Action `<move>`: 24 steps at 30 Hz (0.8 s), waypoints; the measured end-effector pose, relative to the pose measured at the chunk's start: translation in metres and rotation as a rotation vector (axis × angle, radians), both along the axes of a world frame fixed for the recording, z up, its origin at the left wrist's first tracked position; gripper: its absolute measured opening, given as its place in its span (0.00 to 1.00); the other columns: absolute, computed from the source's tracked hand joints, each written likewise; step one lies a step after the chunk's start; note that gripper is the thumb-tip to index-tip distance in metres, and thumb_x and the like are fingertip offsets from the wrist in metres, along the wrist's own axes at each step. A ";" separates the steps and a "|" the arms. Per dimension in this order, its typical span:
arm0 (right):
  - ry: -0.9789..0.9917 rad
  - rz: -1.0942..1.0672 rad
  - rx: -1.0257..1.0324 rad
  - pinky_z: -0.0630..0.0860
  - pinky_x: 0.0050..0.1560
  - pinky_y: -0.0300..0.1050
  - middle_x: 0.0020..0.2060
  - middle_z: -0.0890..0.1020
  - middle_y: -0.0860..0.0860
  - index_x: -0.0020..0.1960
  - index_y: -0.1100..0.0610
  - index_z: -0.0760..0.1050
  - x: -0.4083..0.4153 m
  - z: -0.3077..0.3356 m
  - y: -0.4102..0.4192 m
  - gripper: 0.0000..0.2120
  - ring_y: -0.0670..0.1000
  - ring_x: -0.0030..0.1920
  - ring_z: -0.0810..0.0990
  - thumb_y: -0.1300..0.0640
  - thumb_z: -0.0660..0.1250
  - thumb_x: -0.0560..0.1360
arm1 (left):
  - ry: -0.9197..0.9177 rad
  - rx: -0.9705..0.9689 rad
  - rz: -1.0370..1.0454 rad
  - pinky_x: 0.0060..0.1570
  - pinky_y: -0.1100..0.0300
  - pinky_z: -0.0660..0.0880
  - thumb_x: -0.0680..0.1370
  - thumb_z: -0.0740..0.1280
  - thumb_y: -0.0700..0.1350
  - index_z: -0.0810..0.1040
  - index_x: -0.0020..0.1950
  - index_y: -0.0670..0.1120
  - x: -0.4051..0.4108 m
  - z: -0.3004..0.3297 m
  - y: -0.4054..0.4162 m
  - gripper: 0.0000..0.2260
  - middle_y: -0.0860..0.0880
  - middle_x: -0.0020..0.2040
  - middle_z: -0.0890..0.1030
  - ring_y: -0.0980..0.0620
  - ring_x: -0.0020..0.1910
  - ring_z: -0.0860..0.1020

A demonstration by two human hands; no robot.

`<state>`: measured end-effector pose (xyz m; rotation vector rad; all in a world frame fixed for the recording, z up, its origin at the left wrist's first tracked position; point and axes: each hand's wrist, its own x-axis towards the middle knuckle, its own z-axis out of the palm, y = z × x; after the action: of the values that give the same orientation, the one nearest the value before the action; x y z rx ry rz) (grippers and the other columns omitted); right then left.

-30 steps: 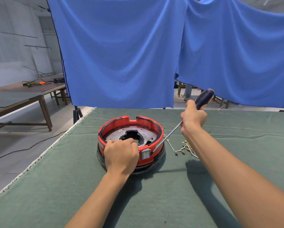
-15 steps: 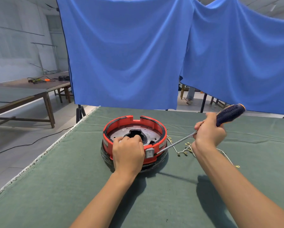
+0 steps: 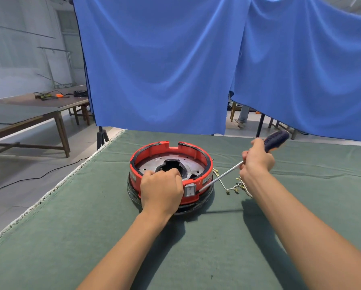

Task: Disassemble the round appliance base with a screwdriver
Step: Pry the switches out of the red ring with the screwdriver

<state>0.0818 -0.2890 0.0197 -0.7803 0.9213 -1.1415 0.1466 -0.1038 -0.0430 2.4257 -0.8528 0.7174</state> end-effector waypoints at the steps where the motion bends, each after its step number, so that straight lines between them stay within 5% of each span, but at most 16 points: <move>1: 0.016 0.033 -0.012 0.56 0.19 0.33 0.22 0.68 0.48 0.37 0.55 0.65 0.006 0.004 -0.001 0.09 0.43 0.16 0.63 0.57 0.64 0.72 | -0.004 0.005 0.000 0.47 0.58 0.61 0.73 0.47 0.47 0.79 0.42 0.49 0.000 0.000 0.000 0.20 0.49 0.37 0.83 0.48 0.38 0.78; 16: 0.222 0.287 -0.029 0.62 0.25 0.39 0.26 0.69 0.49 0.37 0.57 0.68 0.054 -0.003 -0.006 0.07 0.46 0.23 0.65 0.61 0.65 0.71 | 0.004 -0.001 -0.017 0.38 0.58 0.57 0.73 0.49 0.47 0.79 0.37 0.48 -0.003 0.005 0.005 0.19 0.48 0.33 0.81 0.47 0.32 0.74; 20: 0.150 0.190 0.007 0.59 0.23 0.37 0.21 0.68 0.46 0.36 0.54 0.66 0.036 -0.005 -0.016 0.08 0.44 0.21 0.65 0.58 0.64 0.72 | -0.007 -0.013 -0.008 0.34 0.60 0.58 0.70 0.57 0.44 0.78 0.30 0.48 -0.006 0.010 0.007 0.13 0.49 0.25 0.77 0.48 0.24 0.69; 24: 0.029 0.002 0.062 0.56 0.20 0.30 0.19 0.68 0.46 0.33 0.53 0.65 -0.002 -0.009 -0.020 0.10 0.43 0.15 0.66 0.56 0.64 0.70 | 0.003 -0.043 -0.045 0.38 0.58 0.56 0.72 0.50 0.46 0.79 0.37 0.48 -0.002 0.005 0.006 0.18 0.49 0.33 0.81 0.48 0.31 0.71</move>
<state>0.0794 -0.3091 0.0109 -0.7492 0.9750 -1.0972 0.1447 -0.0977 -0.0380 2.3615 -0.8787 0.7085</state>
